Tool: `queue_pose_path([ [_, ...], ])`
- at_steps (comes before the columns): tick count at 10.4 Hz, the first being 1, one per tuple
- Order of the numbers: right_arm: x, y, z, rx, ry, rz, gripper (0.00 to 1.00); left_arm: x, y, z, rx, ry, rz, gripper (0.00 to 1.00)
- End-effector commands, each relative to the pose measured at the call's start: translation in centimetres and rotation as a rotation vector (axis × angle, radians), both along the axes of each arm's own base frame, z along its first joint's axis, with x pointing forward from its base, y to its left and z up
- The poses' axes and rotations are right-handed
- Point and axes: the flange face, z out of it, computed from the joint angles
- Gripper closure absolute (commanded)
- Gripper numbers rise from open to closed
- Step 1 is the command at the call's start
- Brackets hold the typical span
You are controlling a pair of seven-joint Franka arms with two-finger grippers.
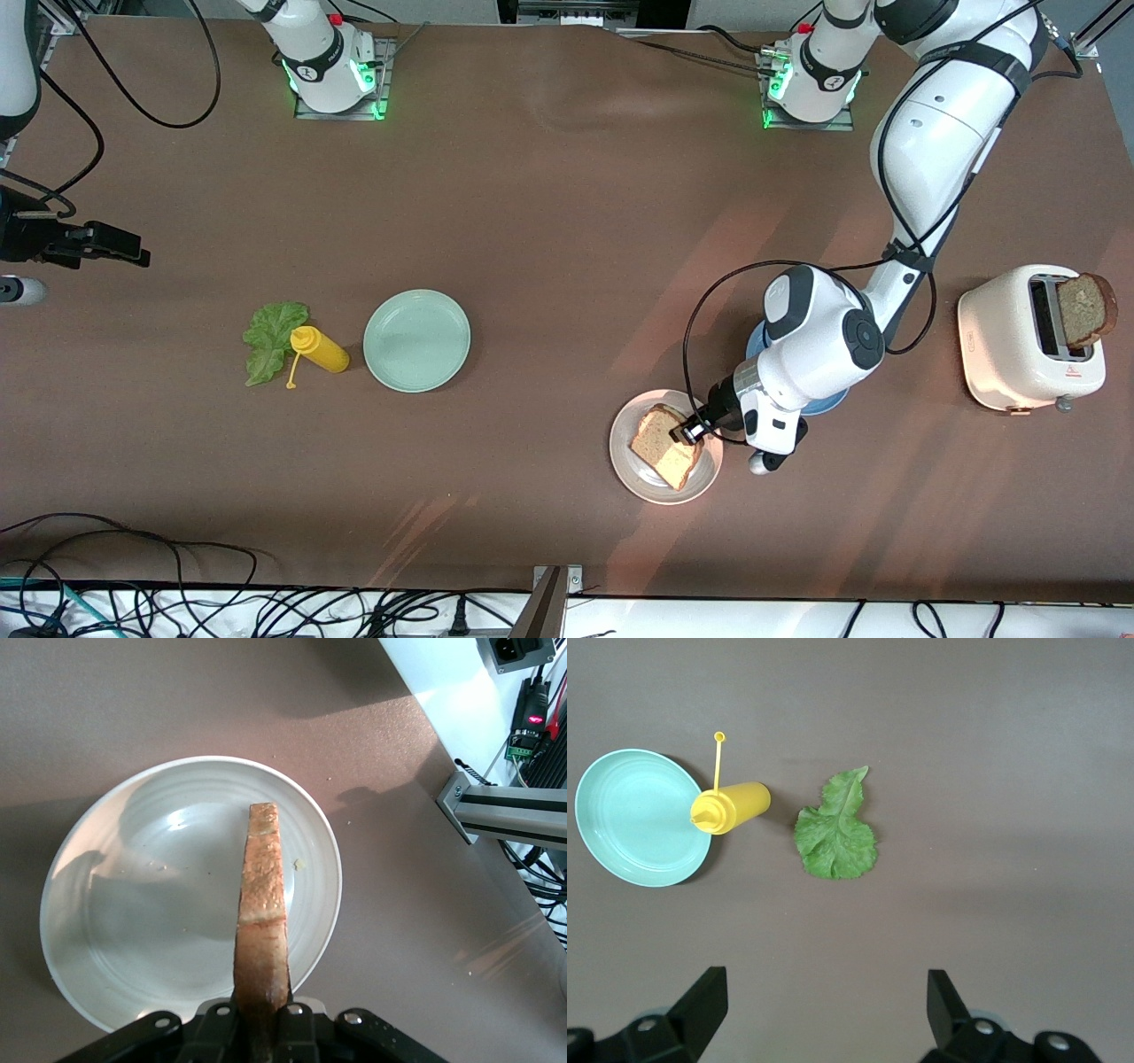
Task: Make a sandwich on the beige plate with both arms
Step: 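Lift the bread slice out and carry it over the beige plate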
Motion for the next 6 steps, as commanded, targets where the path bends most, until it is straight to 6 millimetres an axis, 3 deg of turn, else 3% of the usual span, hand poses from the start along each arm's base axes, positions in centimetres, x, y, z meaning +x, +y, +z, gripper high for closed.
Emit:
queue_pose_path([
  [1, 0.0, 0.0, 0.4, 0.021, 0.003, 0.001, 0.00, 0.1, -0.8, -0.4, -0.011, 0.002, 0.003, 1.00],
  [6, 0.1, 0.0, 0.2, 0.021, 0.006, 0.001, 0.00, -1.1, -2.6, -0.9, 0.001, 0.025, -0.035, 1.00],
])
